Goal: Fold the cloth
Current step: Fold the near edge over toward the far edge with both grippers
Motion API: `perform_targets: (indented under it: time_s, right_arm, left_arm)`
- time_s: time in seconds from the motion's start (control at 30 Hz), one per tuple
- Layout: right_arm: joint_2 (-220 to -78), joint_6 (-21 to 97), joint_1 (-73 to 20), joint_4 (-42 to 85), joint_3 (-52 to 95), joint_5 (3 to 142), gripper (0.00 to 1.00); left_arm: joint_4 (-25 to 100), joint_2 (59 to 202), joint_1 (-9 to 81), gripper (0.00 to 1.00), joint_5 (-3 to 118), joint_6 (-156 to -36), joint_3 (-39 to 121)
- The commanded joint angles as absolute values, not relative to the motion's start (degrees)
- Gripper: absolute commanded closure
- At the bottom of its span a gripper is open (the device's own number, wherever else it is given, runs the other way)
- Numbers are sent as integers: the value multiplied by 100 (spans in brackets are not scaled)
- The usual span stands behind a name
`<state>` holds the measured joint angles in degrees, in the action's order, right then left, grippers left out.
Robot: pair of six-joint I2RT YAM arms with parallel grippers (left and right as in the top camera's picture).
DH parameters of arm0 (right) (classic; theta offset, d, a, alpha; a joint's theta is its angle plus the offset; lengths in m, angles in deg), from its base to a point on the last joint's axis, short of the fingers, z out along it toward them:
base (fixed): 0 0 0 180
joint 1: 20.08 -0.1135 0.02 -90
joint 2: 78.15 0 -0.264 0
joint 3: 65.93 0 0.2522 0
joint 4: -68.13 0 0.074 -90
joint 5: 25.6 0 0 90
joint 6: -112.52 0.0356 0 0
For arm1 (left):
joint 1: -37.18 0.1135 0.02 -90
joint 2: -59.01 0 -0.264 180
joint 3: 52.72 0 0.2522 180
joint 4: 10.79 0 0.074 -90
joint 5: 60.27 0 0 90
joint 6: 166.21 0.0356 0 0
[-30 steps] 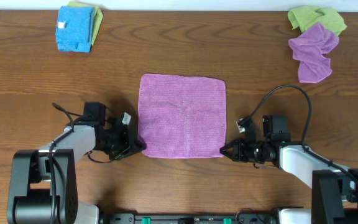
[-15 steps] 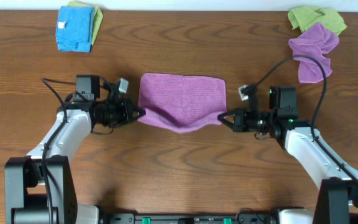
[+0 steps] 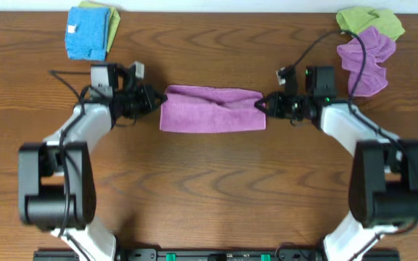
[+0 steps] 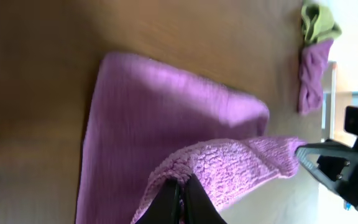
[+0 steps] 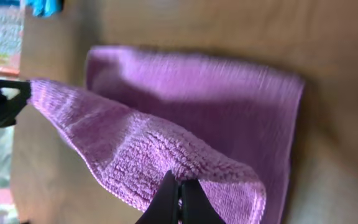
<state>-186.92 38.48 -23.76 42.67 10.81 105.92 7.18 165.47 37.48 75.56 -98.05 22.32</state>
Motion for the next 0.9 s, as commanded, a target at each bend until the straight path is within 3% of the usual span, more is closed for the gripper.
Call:
perform_targets:
  time_s: [0.0,0.2,0.5,0.83,0.87]
  right_arm:
    - [-19020,3885,-2422,4234,1743,10443,99]
    - [-19518,3874,-2431,3642,2512,10347,99]
    - [-19516,3249,-2477,2219,2512,10356,99]
    - [-19516,3118,-2479,2026,2512,10063,99]
    - [-19516,3118,-2477,2026,2512,10063,85]
  left_arm:
    - [793,17095,3748,94,7477,-9851,3067]
    - [1383,17773,3748,95,7632,-9781,4002]
    - [3120,17760,3748,94,7615,-8794,4024]
    - [3536,17760,3748,95,7411,-8686,4022]
    - [3564,17760,3748,93,7414,-8691,4024]
